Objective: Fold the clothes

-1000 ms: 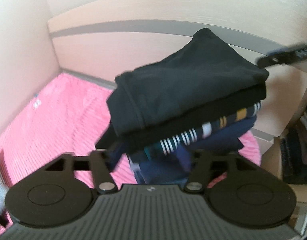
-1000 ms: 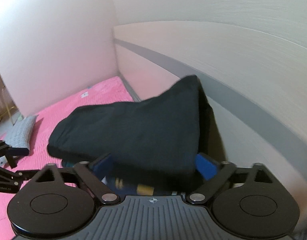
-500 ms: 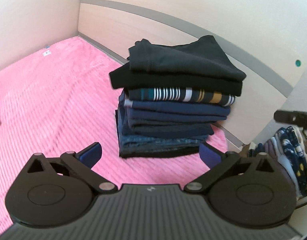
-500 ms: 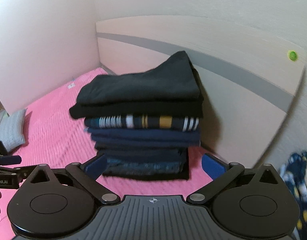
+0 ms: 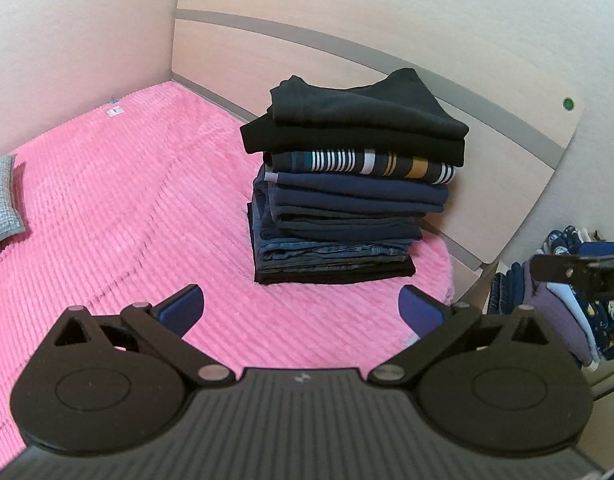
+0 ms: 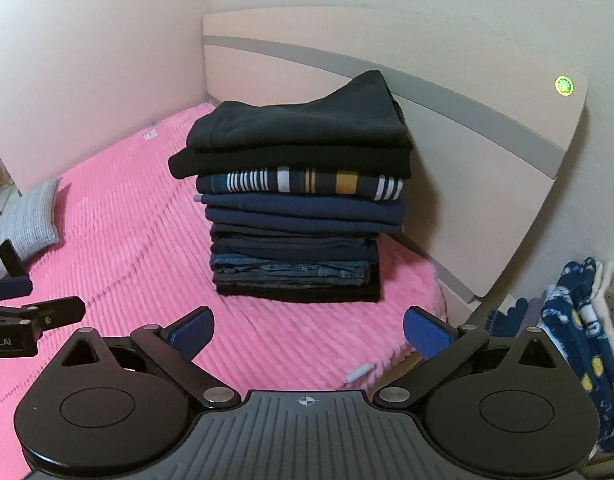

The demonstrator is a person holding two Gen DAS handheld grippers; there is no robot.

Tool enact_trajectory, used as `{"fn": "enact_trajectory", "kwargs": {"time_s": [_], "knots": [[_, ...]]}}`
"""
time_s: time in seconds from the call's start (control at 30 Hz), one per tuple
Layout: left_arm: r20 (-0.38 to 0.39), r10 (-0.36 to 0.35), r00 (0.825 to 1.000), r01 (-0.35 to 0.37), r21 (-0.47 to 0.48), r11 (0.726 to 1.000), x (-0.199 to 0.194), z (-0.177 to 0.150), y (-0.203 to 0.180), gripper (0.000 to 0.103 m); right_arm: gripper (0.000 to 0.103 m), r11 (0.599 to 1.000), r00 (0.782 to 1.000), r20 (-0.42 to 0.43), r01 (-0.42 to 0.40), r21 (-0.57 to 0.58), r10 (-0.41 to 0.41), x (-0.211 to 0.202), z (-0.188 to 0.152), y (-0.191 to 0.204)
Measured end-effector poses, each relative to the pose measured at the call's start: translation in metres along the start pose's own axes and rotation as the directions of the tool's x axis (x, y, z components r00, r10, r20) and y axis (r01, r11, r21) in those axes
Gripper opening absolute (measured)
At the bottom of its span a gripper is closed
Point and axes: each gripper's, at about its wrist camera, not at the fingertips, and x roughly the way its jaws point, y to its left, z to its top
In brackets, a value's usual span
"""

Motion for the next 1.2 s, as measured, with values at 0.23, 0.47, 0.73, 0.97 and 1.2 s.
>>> {"fn": "enact_trajectory", "kwargs": {"time_s": [0.23,0.47,0.73,0.97,1.2], "knots": [[0.0,0.033,0.999,-0.033,-0.022,0.999,-0.002,0.002,-0.031,0.102,0.103,1.0,1.0,-0.018,-0.024,-0.012,0.024,-0.005,-0.002,-0.028],[-0.013,0.073,0.997,-0.073,-0.016,0.997,-0.003,-0.003,-0.058,0.102,0.103,0.998,0.997,-0.042,-0.058,-0.015,0.058,-0.005,-0.008,-0.047],[-0.036,0.082,0.996,-0.083,-0.04,0.996,-0.005,-0.009,-0.069,0.102,0.103,0.996,0.996,-0.034,-0.089,-0.022,0.088,-0.011,-0.012,-0.049],[-0.04,0.095,0.995,-0.097,-0.04,0.995,-0.007,-0.012,-0.077,0.102,0.103,0.996,0.996,-0.031,-0.09,-0.016,0.089,-0.014,-0.013,-0.051],[-0.034,0.101,0.994,-0.102,-0.035,0.994,-0.006,-0.011,-0.08,0.102,0.103,0.996,0.996,-0.038,-0.083,-0.017,0.082,-0.014,-0.013,-0.051]]}}
